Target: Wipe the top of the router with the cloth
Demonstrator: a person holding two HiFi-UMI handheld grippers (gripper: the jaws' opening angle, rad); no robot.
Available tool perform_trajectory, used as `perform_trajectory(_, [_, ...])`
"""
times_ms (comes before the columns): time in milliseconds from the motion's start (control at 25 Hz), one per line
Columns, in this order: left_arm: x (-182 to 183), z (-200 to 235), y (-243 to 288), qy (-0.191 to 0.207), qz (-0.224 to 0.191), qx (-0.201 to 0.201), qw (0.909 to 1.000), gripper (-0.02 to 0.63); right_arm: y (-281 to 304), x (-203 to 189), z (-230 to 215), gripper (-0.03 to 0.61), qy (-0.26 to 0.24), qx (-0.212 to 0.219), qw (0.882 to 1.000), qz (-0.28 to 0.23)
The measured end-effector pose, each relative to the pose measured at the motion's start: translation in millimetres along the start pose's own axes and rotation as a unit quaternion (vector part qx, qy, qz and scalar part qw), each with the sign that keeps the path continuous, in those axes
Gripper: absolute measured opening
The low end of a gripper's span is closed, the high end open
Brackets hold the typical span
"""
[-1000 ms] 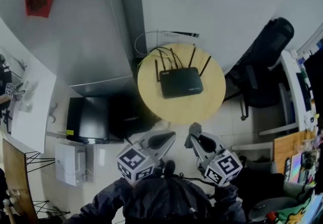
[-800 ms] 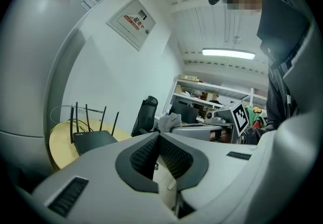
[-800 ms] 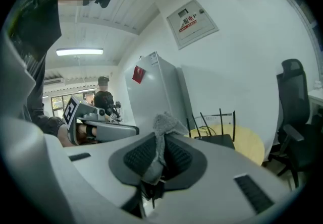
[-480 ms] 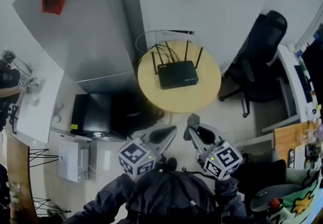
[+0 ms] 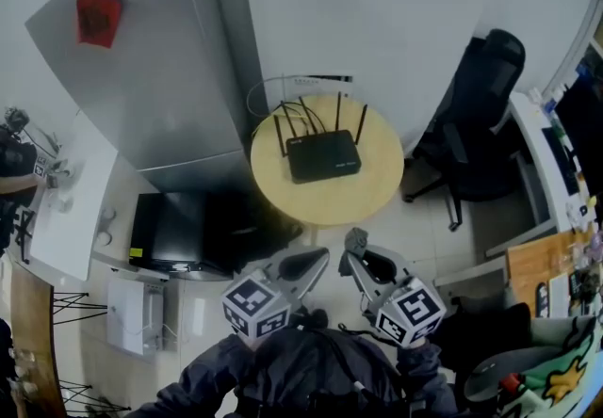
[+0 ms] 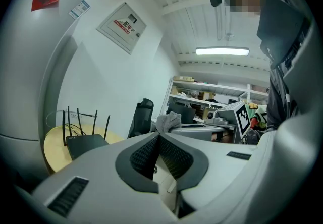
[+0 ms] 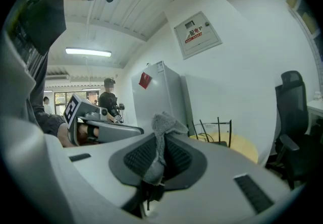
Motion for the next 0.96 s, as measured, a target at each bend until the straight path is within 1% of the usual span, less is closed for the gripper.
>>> perform_trajectory(480, [4.6,6.1,8.0,0.002,0.000,-0.002,1.0000,-0.007,1.6,5.7,-5.9,0.067,-0.002,0.001,1.000,-0.005])
perform_trajectory(960, [7.3,9.7,-0.2,0.001,-0.005,0.008,1.0000,-0.007,6.6,7.5,-0.5,0.067,-0.008,0.009,1.000,-0.003])
Point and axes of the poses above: the fingertips, and each gripper's own axes: y forward along the fingers, z to its left, x out of its top, the point moved 2 cm from there along -y, backward along the fingers, and after that the axes turned 6 degrees about y, right-handed, at the moved point
